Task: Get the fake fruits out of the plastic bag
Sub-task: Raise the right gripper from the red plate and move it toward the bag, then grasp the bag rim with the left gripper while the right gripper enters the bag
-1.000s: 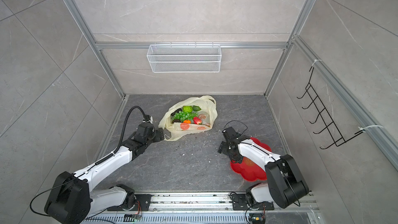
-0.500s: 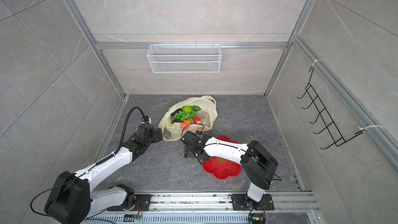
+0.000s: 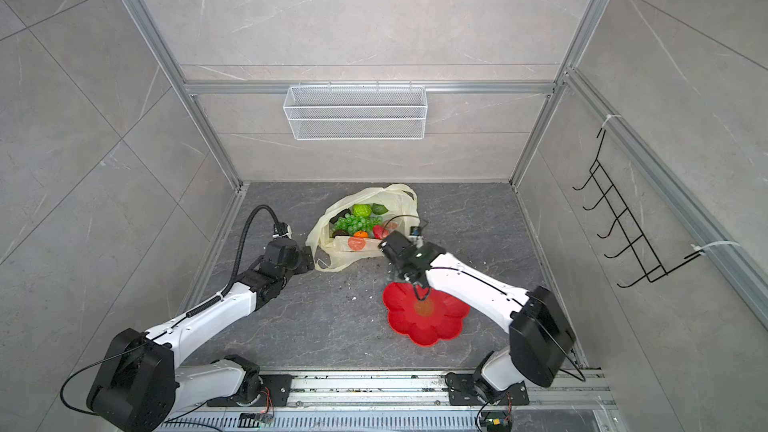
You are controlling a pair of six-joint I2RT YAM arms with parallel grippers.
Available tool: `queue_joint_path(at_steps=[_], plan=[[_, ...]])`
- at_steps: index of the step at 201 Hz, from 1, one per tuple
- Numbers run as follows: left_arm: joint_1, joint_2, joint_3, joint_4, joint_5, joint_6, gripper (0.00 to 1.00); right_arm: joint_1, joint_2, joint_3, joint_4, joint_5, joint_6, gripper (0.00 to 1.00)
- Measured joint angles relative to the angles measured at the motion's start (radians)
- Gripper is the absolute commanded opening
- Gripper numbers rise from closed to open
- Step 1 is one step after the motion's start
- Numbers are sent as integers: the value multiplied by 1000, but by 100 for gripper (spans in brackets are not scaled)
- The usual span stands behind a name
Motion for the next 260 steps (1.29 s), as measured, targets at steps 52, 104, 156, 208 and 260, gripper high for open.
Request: queue_joint_path(at_steps=[52,104,156,208,260], plan=[[0,5,0,2,0,0,86,-307,-93,-200,81,-126,-87,100],[0,6,0,2,0,0,86,-384,-93,-329,175,-292,-95,98],[0,24,0,1,6,0,87,-356,-82,-372,258,-403,-94,95],[0,106,101,-119,8,-85,86,-163,-2,-301,265,-400,-79,95],[0,170,340,-299,58,-305,87,-43,48,-201,247,-303,-83,95]])
